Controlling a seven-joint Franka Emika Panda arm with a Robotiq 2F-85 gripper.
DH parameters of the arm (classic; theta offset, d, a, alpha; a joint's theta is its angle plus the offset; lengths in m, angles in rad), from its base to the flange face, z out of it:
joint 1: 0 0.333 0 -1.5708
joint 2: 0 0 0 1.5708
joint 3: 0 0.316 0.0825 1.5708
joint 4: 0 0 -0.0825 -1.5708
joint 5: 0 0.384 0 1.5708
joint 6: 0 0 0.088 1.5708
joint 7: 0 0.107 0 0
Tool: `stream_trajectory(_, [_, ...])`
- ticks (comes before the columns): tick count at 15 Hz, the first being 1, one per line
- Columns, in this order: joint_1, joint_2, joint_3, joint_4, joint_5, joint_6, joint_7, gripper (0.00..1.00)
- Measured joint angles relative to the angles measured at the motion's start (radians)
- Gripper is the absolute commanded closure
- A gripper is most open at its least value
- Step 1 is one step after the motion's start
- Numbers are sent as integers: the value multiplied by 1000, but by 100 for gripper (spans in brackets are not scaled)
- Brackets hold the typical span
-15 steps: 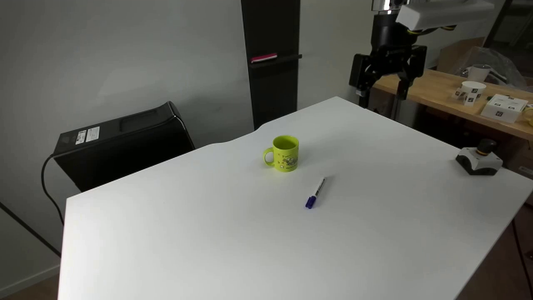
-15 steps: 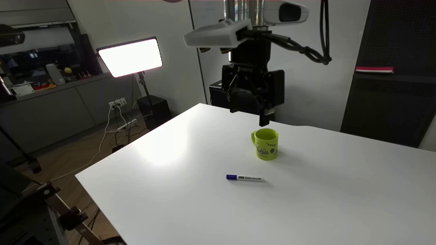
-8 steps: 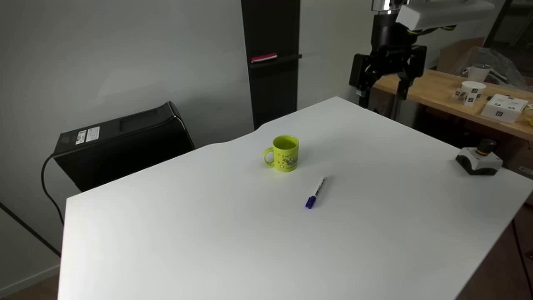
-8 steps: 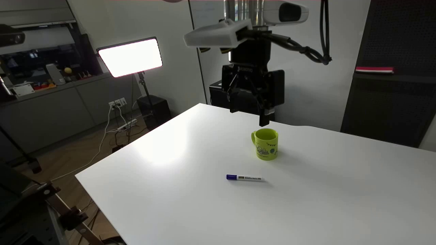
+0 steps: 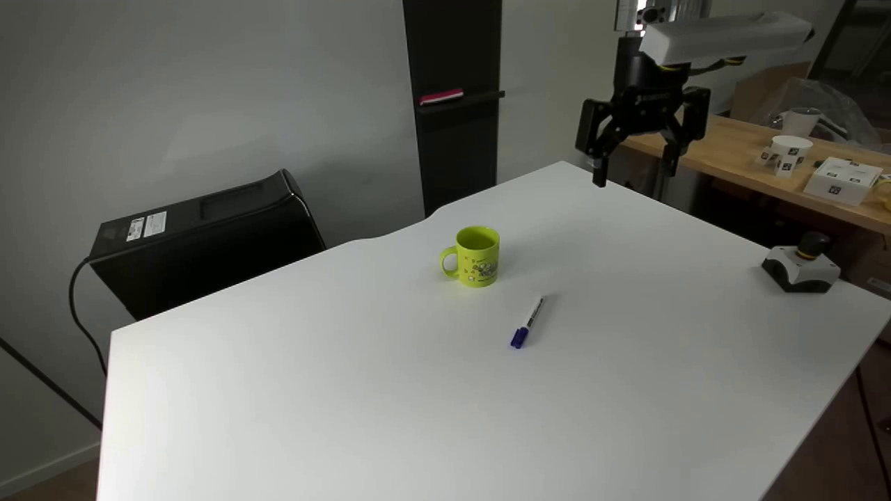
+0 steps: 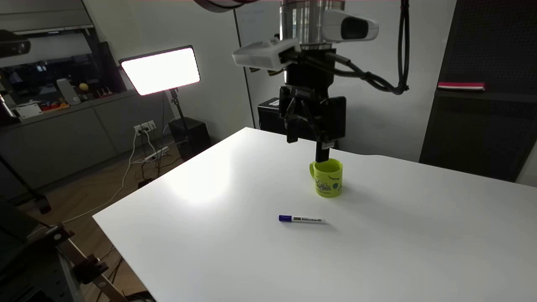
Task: Put the marker in the cup
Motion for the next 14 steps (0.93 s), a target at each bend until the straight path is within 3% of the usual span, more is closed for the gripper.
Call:
stream_trajectory(8, [64,239,5,153,200,146,212,0])
stream_trajectory(14, [136,419,-6,299,216,210,315,0])
